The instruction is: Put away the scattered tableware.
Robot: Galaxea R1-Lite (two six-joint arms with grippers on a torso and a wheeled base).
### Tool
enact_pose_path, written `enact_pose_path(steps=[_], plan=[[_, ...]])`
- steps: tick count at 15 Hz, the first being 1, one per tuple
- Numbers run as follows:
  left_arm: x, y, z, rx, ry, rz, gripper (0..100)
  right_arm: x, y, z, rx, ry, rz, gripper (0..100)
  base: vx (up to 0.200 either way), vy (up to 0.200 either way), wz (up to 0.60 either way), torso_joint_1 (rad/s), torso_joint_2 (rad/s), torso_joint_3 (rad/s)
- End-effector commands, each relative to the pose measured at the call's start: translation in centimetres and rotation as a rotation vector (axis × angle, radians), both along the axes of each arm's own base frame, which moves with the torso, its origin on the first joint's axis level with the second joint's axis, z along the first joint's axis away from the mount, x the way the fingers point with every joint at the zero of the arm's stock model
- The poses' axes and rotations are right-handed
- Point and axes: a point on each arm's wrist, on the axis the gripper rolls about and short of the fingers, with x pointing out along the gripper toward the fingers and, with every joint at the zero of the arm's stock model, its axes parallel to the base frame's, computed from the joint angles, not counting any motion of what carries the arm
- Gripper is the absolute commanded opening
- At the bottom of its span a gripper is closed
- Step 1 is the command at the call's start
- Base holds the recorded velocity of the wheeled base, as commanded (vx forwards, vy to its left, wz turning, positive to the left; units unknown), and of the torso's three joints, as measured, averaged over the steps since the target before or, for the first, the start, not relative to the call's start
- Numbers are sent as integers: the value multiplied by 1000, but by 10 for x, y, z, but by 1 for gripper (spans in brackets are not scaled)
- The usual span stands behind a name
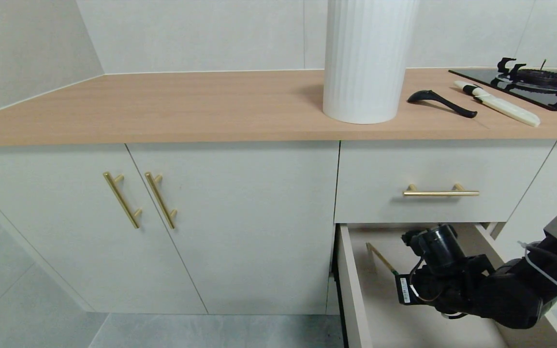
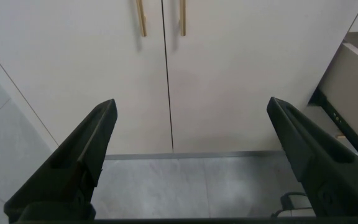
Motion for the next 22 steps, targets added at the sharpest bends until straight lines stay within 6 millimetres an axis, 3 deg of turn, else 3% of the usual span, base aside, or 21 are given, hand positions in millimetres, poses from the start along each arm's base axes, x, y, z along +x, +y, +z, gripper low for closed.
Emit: enact_pose_path(steps=[1, 6, 10, 20, 21, 22], plan=[[0, 0, 0, 0, 0, 0, 100, 1, 1, -9, -12, 25, 0, 0, 0, 0, 0, 0, 0, 0], [0, 0, 0, 0, 0, 0, 100, 3, 2, -48, -69, 136, 5, 0, 0, 0, 0, 0, 0, 0], [0, 0, 0, 0, 0, 0, 100, 5, 7, -66, -75, 138, 13, 0, 0, 0, 0, 0, 0, 0], [0, 0, 0, 0, 0, 0, 100, 8, 8, -72, -83, 113, -2, 0, 0, 0, 0, 0, 0, 0], [0, 0, 0, 0, 0, 0, 100, 8, 8, -72, -83, 113, -2, 100, 0, 0, 0, 0, 0, 0], [0, 0, 0, 0, 0, 0, 100, 8, 8, -72, -83, 113, -2, 100, 0, 0, 0, 0, 0, 0]])
